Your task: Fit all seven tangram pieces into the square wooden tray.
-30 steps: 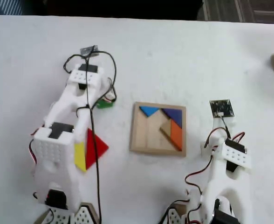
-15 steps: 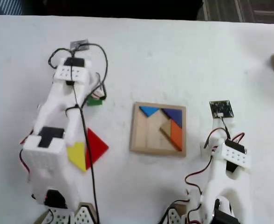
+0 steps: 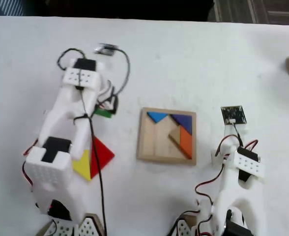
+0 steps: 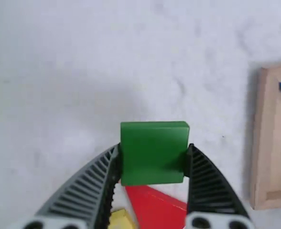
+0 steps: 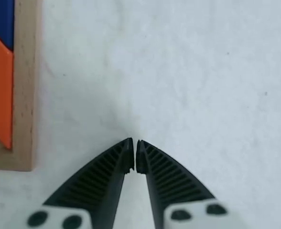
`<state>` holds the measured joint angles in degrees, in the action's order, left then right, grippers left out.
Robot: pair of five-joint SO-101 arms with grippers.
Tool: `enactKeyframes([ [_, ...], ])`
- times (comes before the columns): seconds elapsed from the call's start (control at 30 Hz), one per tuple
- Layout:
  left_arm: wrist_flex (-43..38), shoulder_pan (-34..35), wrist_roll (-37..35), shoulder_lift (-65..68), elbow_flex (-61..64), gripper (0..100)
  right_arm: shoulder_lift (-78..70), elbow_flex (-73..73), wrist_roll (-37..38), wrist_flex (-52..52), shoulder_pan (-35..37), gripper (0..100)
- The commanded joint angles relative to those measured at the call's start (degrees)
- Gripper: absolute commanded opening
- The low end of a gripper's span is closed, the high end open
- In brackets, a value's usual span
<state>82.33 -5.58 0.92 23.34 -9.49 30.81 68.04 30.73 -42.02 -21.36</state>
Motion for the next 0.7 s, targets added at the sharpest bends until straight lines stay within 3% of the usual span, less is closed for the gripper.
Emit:
enactKeyframes([
  [0.0, 0.7, -4.1, 2.2, -4.4, -0.7, 3, 2.2, -0.4, 0.5, -0.7, 0.5, 1.9],
  [0.23, 1.3, -9.2, 5.6, -6.4, 0.2, 3, 2.2, -0.4, 0.5, -0.7, 0.5, 1.9],
  [0.67, -4.5, -22.9, 5.4, -10.6, 0.9, 3, 2.2, -0.4, 0.5, -0.7, 0.5, 1.9],
])
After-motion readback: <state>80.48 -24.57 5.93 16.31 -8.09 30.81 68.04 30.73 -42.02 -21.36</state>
